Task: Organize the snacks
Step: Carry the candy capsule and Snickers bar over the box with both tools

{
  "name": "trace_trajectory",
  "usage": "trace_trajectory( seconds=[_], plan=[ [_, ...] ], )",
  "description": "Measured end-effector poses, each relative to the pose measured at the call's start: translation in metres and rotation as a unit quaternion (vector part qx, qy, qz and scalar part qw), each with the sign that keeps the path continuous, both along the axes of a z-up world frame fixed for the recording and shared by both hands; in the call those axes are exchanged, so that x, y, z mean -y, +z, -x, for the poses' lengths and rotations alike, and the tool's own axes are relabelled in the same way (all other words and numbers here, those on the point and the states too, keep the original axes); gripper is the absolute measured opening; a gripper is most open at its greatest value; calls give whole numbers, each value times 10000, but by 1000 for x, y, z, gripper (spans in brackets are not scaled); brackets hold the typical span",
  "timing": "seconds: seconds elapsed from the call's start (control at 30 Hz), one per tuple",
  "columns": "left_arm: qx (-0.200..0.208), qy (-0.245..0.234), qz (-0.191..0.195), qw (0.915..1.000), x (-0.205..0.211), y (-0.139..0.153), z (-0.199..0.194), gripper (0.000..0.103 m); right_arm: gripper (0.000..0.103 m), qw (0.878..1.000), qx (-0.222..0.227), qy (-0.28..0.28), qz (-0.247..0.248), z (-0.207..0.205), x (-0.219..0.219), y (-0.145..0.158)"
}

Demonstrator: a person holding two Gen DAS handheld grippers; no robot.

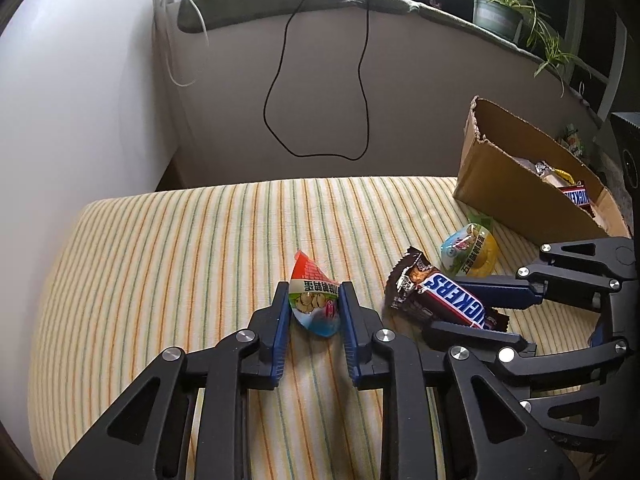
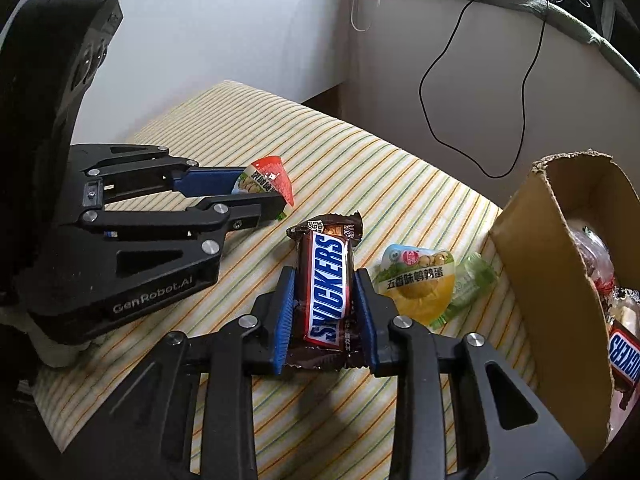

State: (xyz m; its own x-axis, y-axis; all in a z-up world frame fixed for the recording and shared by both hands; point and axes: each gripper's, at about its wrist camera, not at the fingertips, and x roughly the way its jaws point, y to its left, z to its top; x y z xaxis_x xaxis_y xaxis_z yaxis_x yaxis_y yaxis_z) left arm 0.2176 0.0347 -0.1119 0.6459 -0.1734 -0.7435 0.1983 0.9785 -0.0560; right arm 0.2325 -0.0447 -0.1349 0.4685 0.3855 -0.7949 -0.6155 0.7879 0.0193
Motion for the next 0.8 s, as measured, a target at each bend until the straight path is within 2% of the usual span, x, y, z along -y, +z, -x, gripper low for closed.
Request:
trace_trajectory(
  seconds=[0.23, 0.8],
  plan=[
    [108, 17, 48, 9999, -5, 9, 10, 22, 30, 9999, 35, -23, -141, 4, 6, 9],
    [561, -217, 57, 9982, 21, 52, 44, 22, 30, 9984, 352, -225, -384, 42, 46, 46]
  ],
)
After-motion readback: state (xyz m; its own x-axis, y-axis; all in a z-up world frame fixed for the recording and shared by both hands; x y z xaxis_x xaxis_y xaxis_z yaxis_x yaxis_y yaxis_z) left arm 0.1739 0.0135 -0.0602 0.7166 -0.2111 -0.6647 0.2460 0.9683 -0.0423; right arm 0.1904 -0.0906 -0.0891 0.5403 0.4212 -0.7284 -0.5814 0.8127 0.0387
